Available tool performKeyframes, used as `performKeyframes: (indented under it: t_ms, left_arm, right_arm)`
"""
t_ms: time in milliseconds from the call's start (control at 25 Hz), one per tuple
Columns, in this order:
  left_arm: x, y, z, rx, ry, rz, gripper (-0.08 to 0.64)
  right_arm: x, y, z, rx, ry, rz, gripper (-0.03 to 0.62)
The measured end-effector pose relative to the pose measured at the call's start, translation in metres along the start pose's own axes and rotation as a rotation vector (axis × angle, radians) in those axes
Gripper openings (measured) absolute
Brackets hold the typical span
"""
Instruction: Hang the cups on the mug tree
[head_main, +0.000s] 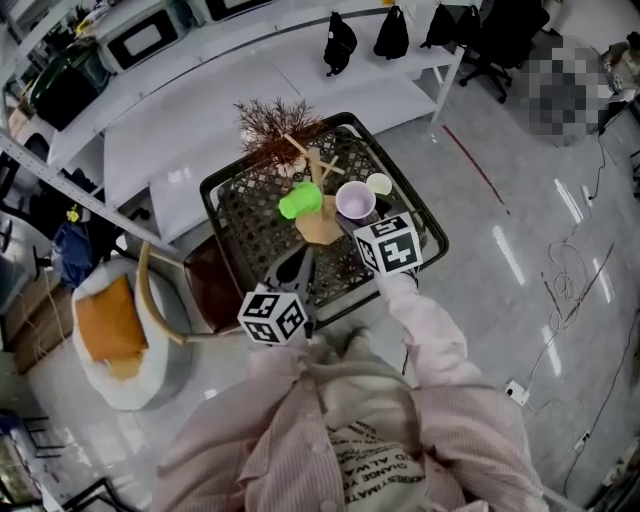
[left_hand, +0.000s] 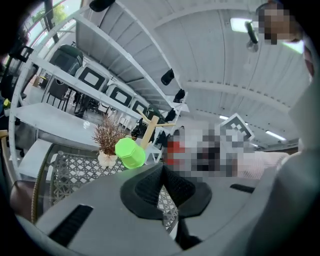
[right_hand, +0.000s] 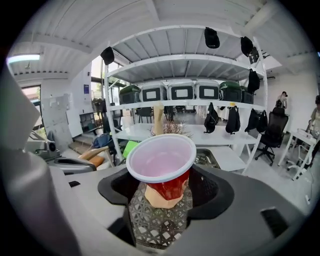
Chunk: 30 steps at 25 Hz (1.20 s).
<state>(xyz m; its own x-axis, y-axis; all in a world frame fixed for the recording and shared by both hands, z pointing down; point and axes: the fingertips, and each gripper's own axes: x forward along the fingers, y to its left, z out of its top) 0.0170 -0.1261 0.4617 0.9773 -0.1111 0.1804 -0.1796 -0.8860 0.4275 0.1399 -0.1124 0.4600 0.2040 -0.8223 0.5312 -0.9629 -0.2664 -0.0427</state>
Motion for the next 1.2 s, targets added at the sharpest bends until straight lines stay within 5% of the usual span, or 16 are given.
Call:
performKeyframes:
  t_ms: [560,1200]
  left_arm:
    - [-0.01,0.005,0.02,0.053,0.022,-0.15,-0.002]
    - [-0.014,0.025,0.029,0.05,0.021,-0.198,-0.002]
  right_arm:
    - [0.003,0.001,0.022,-0.08,0.068,-0.162,0.299]
    - [0.014,-0.011,0.048,-0.307,0.191,-0.352,0.299]
